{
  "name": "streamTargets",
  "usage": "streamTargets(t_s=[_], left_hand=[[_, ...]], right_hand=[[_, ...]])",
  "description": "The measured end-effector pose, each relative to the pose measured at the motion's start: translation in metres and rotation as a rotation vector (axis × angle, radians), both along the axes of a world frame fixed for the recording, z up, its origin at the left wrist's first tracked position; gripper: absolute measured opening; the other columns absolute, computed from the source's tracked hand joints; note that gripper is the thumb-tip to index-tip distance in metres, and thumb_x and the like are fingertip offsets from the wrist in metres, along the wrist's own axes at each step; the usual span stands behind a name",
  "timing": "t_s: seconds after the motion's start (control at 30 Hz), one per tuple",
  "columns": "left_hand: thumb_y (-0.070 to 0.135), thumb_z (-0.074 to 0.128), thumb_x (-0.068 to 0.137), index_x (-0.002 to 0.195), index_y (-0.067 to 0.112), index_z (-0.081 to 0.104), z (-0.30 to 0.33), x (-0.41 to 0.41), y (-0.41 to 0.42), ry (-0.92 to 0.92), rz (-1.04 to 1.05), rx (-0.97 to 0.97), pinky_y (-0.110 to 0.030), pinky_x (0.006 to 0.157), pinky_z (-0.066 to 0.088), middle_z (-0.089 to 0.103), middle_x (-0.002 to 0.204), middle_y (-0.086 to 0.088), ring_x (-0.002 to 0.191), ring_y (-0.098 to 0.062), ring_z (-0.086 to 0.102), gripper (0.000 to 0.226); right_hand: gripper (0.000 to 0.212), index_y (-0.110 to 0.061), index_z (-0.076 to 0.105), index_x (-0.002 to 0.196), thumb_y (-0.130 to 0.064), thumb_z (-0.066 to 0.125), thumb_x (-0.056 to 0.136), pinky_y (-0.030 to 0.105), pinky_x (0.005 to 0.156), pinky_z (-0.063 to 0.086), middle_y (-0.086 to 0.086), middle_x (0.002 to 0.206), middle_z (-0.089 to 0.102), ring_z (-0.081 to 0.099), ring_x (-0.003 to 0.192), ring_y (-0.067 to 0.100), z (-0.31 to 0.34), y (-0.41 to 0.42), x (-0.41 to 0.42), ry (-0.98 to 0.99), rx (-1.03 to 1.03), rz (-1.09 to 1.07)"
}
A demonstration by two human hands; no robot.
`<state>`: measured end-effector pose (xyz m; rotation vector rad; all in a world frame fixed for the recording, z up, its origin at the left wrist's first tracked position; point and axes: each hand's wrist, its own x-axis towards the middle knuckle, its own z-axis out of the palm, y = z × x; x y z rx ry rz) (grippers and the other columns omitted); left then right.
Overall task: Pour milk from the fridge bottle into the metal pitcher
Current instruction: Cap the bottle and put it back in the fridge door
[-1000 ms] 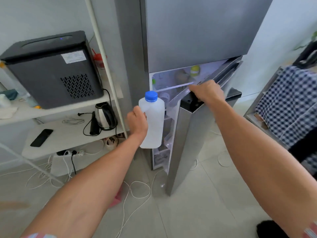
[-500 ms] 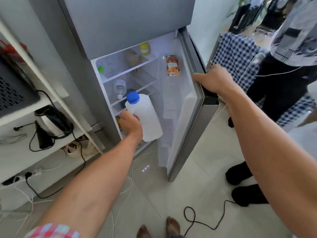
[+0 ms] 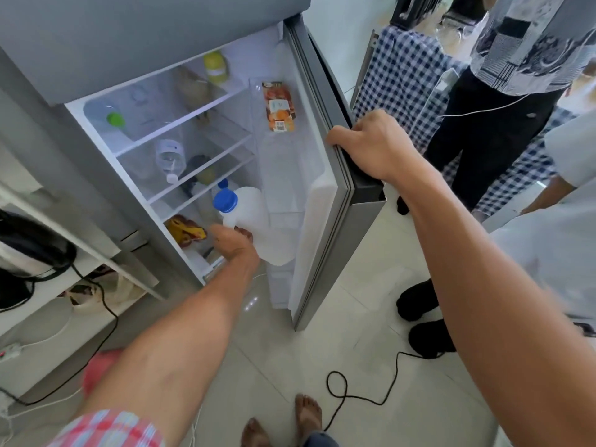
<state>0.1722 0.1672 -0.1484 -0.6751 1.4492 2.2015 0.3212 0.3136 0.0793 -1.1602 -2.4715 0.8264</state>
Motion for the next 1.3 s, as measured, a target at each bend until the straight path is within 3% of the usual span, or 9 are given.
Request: streamTargets(t_s=[0.33,0.47,0.67,0.87,1.03,1.13,1.17,1.23,1.3], left_hand=[[0.025,0.035,0.098,0.064,0.020,0.047,-0.029,0.000,0.020,0.085,-0.265,-0.125,-0.021,0.044,0.030,0.047,0.053,0.002,0.046,-0.015,0.040,0.036],[0.020,0.033,0.097,0.064,0.019,0.047,-0.031,0.001,0.020,0.155,-0.438,-0.162,-0.028,0.050,0.031,0.046,0.051,0.001,0.050,-0.016,0.038,0.035],[0.001,0.037,0.102,0.066,0.015,0.047,-0.035,0.006,0.017,0.397,-0.713,-0.279,-0.036,0.066,0.043,0.053,0.065,-0.006,0.066,-0.023,0.049,0.039],[0.019,0.049,0.106,0.094,0.008,0.064,-0.017,0.006,-0.003,0.476,-0.719,-0.249,-0.029,0.071,0.053,0.068,0.089,-0.012,0.082,-0.019,0.063,0.022],[0.020,0.041,0.109,0.087,0.019,0.062,0.040,0.010,-0.027,0.602,-0.592,-0.258,-0.022,0.064,0.055,0.064,0.084,0.000,0.071,-0.007,0.065,0.030],[0.021,0.040,0.110,0.108,0.007,0.071,0.067,0.006,-0.039,0.683,-0.534,-0.248,-0.018,0.071,0.057,0.073,0.094,0.003,0.076,0.005,0.067,0.034],[0.019,0.040,0.110,0.109,0.006,0.072,0.076,0.006,-0.043,0.708,-0.519,-0.246,-0.016,0.071,0.055,0.073,0.094,0.003,0.077,0.006,0.067,0.035],[0.017,0.040,0.110,0.106,0.007,0.073,0.092,0.004,-0.049,0.750,-0.513,-0.267,-0.011,0.065,0.050,0.072,0.091,0.005,0.073,0.009,0.065,0.034],[0.013,0.039,0.109,0.104,0.003,0.072,0.099,-0.001,-0.053,0.753,-0.532,-0.300,-0.007,0.057,0.045,0.068,0.083,0.004,0.062,0.011,0.061,0.035]], right_hand=[[0.055,-0.018,0.034,0.055,-0.045,0.065,0.091,0.031,0.050,0.026,-0.003,0.050,0.028,0.024,0.044,0.015,-0.004,0.002,-0.003,0.013,0.009,0.022],[0.051,-0.016,0.038,0.059,-0.045,0.065,0.090,0.033,0.053,0.027,0.000,0.053,0.029,0.026,0.049,0.017,-0.005,0.001,-0.004,0.023,0.007,0.020],[0.050,-0.017,0.036,0.060,-0.046,0.063,0.090,0.035,0.054,0.030,0.001,0.055,0.031,0.031,0.054,0.021,-0.004,-0.004,-0.009,-0.003,0.021,0.009],[0.050,-0.016,0.035,0.059,-0.045,0.062,0.089,0.032,0.052,0.031,0.001,0.054,0.032,0.031,0.051,0.021,-0.005,-0.011,-0.014,0.023,0.028,0.006],[0.055,-0.014,0.037,0.060,-0.050,0.059,0.095,0.032,0.051,0.032,0.004,0.056,0.037,0.035,0.050,0.020,-0.004,-0.021,-0.017,0.064,0.060,0.005],[0.052,-0.007,0.044,0.065,-0.043,0.055,0.101,0.035,0.058,0.035,0.010,0.070,0.047,0.041,0.061,0.019,-0.013,-0.025,-0.012,0.251,0.073,0.084],[0.049,-0.002,0.050,0.069,-0.038,0.055,0.102,0.029,0.062,0.038,0.011,0.081,0.054,0.046,0.068,0.017,-0.018,-0.025,-0.009,0.322,0.052,0.124],[0.034,0.002,0.066,0.088,-0.028,0.055,0.101,0.012,0.073,0.044,0.011,0.108,0.060,0.055,0.086,0.006,-0.030,-0.023,-0.002,0.431,-0.033,0.220],[0.031,-0.007,0.074,0.114,-0.022,0.053,0.096,0.014,0.095,0.045,0.002,0.134,0.059,0.055,0.117,0.000,-0.041,-0.018,0.001,0.456,-0.099,0.307]])
